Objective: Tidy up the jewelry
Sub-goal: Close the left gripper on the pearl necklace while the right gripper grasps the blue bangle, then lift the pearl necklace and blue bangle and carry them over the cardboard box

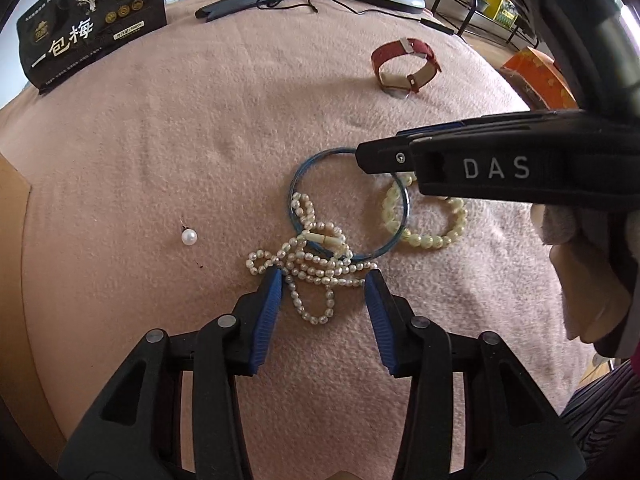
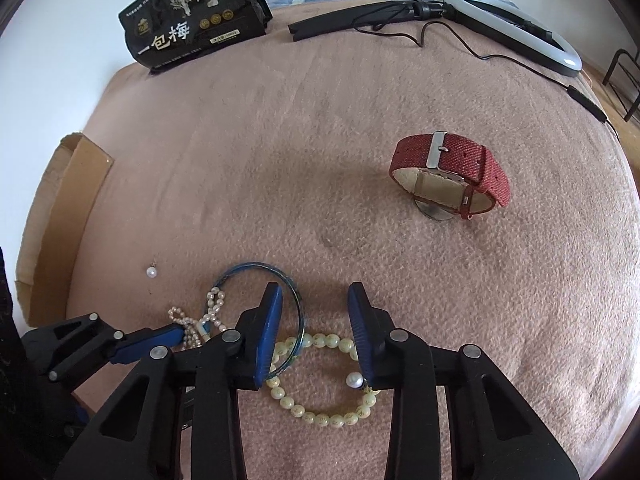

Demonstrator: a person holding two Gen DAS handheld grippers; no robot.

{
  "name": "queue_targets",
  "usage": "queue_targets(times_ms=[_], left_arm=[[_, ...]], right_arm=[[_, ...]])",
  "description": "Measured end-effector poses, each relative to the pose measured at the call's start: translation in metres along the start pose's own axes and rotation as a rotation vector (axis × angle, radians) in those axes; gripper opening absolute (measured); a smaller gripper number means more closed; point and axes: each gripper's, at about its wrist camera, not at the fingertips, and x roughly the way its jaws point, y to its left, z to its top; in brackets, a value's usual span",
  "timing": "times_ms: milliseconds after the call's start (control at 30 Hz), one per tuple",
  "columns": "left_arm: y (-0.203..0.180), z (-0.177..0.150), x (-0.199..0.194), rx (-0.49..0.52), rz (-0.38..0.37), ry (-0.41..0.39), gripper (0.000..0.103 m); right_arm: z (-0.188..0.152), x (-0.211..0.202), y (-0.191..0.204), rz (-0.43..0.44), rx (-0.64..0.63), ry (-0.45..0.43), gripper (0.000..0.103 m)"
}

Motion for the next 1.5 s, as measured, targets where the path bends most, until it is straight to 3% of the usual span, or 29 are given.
queue_targets(times_ms=[100, 167, 333, 433, 833, 1067, 1500], left_arm=[[0.0, 0.0, 0.0, 0.002, 0.003, -0.007, 0.044], [0.0, 0.001, 0.001, -0.001, 0.012, -0.013, 0.038], [0.006, 0.002, 0.002, -0.016, 0.026, -0.02, 0.011], [0.008, 0.0, 0.0, -0.024, 0.024, -0.023, 0.006], [0.022, -0.003, -0.022, -0.084, 0.017, -0.064, 0.005], [0.028, 0.001, -0.059, -0.114, -0.005, -0.146, 0.005], [0.045, -0.006, -0.128, -0.181, -0.024, -0.298, 0.005]], right_arm=[[0.002, 0.003, 0.001, -0.006, 0.0, 0.003, 0.029], [0.003, 0.005, 0.002, -0.013, -0.001, 0.004, 0.025], [0.006, 0.007, 0.006, -0.014, -0.013, 0.004, 0.011], [0.006, 0.009, 0.011, -0.027, -0.028, 0.003, 0.007], [0.007, -0.007, 0.01, 0.012, -0.008, -0.031, 0.003], [0.007, -0.041, 0.018, 0.048, 0.004, -0.114, 0.003], [0.0, -0.086, 0.041, 0.009, -0.046, -0.232, 0.002]])
